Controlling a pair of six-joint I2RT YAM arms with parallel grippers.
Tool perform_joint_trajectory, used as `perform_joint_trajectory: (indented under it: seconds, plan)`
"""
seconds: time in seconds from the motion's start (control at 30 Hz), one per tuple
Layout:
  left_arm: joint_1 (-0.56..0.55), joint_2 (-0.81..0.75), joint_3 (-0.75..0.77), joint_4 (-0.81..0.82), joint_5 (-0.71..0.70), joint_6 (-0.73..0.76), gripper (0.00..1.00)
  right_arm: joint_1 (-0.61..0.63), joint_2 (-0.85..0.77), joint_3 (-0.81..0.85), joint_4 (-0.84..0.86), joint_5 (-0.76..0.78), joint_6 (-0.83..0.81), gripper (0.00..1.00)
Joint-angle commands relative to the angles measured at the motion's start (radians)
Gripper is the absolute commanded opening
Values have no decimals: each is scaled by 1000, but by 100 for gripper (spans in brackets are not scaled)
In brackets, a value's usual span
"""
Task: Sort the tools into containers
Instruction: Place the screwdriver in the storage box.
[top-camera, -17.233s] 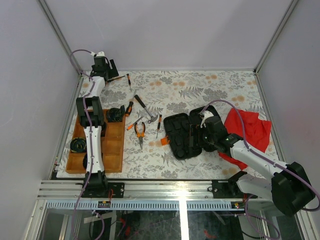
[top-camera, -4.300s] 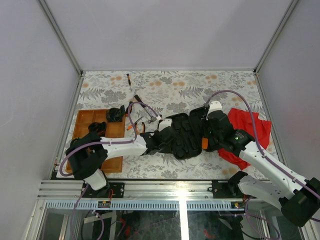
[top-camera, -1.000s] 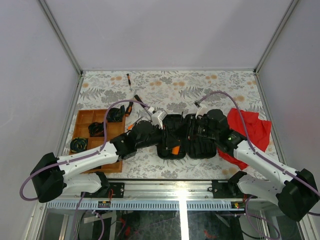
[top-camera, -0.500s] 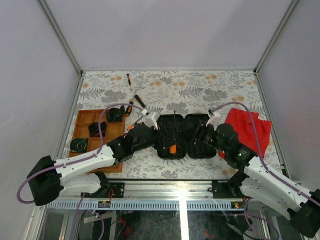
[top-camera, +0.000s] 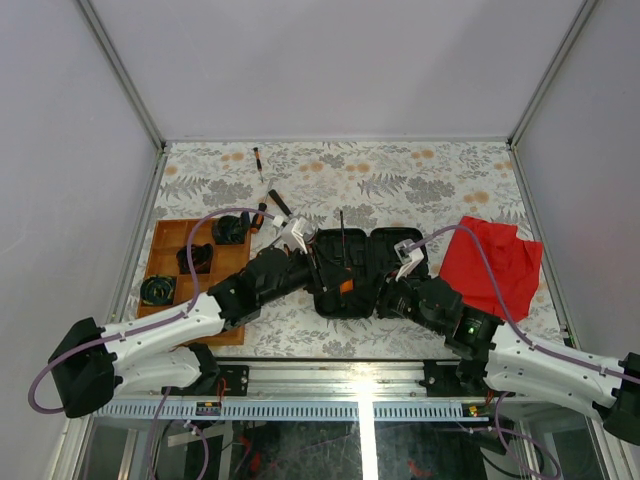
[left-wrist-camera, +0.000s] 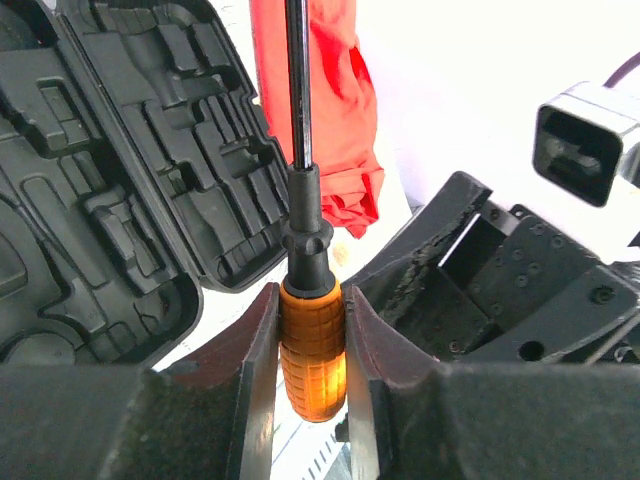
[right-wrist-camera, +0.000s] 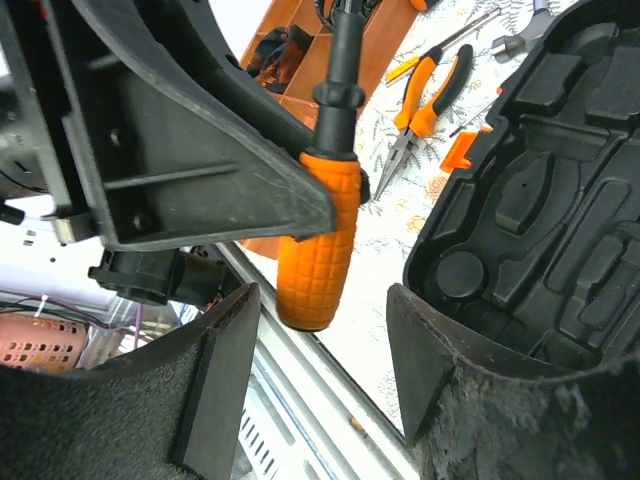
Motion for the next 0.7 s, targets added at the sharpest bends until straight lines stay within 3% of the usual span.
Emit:
perform_joint_trajectory:
  seconds: [0.0, 0.37, 0.67]
  plan:
    - [5, -27, -4, 86, -7, -11, 0, 10, 10, 3, 155, 31, -39, 61]
    - [4, -35, -8, 88, 9, -6, 0, 10, 37, 2, 223, 31, -36, 65]
    - [4, -38, -1, 77, 22, 5, 0, 10, 67, 14, 193, 50, -11, 56]
